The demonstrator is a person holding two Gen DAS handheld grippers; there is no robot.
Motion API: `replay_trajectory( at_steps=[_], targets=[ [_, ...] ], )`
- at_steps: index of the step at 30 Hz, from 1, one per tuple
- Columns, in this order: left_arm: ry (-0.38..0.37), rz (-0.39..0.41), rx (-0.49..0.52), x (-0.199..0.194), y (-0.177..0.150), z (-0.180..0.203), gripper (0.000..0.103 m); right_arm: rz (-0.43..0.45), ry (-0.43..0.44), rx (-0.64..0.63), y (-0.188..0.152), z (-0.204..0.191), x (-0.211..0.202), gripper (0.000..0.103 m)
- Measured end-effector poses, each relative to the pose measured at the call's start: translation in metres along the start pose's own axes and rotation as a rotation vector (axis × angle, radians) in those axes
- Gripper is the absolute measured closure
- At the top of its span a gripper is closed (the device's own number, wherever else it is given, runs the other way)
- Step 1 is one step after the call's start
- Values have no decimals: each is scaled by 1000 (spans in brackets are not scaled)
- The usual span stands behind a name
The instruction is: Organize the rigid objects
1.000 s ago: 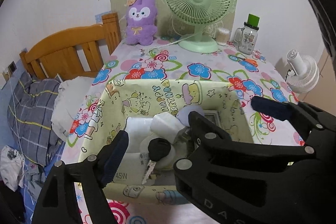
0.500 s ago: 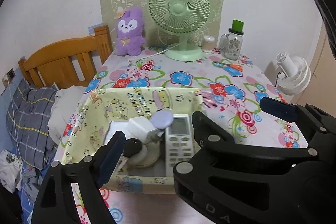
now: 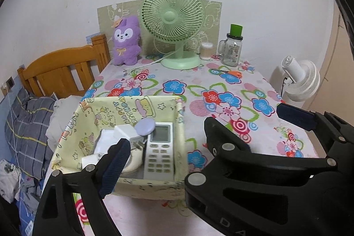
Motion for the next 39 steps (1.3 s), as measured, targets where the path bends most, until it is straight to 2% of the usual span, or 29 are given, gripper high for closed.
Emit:
replay_trajectory(
  at_steps=[13, 18, 28, 39],
  targets=[
    [-2, 35, 24, -9, -13, 37, 7, 45, -47, 26, -20, 38, -20, 2],
    [35, 51, 33, -10, -20, 44, 6, 71, -89, 39, -30, 52, -25, 1],
    [57, 88, 6, -21, -33, 46, 0, 90, -96, 58, -50, 68, -40, 1],
    [84, 135, 4, -37, -38, 41, 0, 135, -107, 72, -62, 79, -62, 0]
  ],
)
Point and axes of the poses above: each gripper's, at about its wrist camera, not at the fingertips, and x roughly the way its jaws point, z to its right, y to its top, the point moved 7 cm from there along x, roughly the way its jaws point, and after that the axes turned 13 degrees about -z, right-handed, at the moved point
